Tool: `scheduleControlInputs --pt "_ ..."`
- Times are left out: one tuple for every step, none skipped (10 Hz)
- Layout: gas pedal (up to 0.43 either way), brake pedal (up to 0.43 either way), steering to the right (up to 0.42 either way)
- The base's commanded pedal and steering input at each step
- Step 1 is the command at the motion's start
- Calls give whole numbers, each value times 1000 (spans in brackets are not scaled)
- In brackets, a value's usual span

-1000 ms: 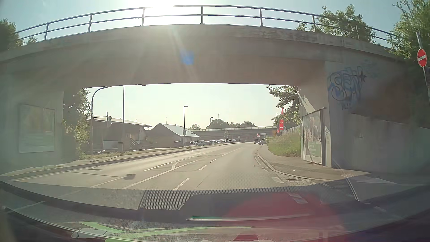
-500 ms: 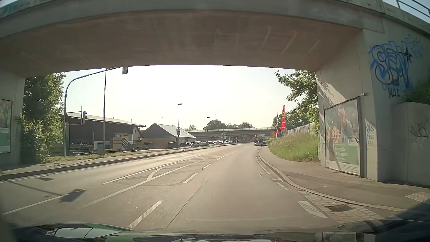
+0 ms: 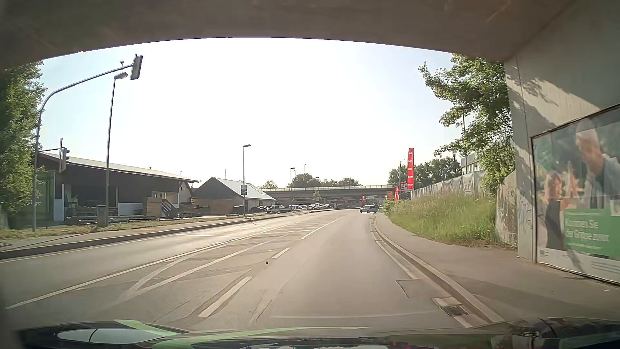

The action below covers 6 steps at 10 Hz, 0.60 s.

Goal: Follow the waypoints while adhering to traffic rules and regulations

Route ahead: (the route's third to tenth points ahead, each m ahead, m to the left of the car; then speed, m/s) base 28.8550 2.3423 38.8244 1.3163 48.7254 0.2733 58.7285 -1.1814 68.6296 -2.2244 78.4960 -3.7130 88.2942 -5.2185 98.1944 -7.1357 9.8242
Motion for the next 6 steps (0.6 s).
scheduleControlInputs --pt "311 0 16" --pt "311 0 16" --pt "299 0 16" --pt "287 0 16" --pt "287 0 15" --pt "287 0 16"
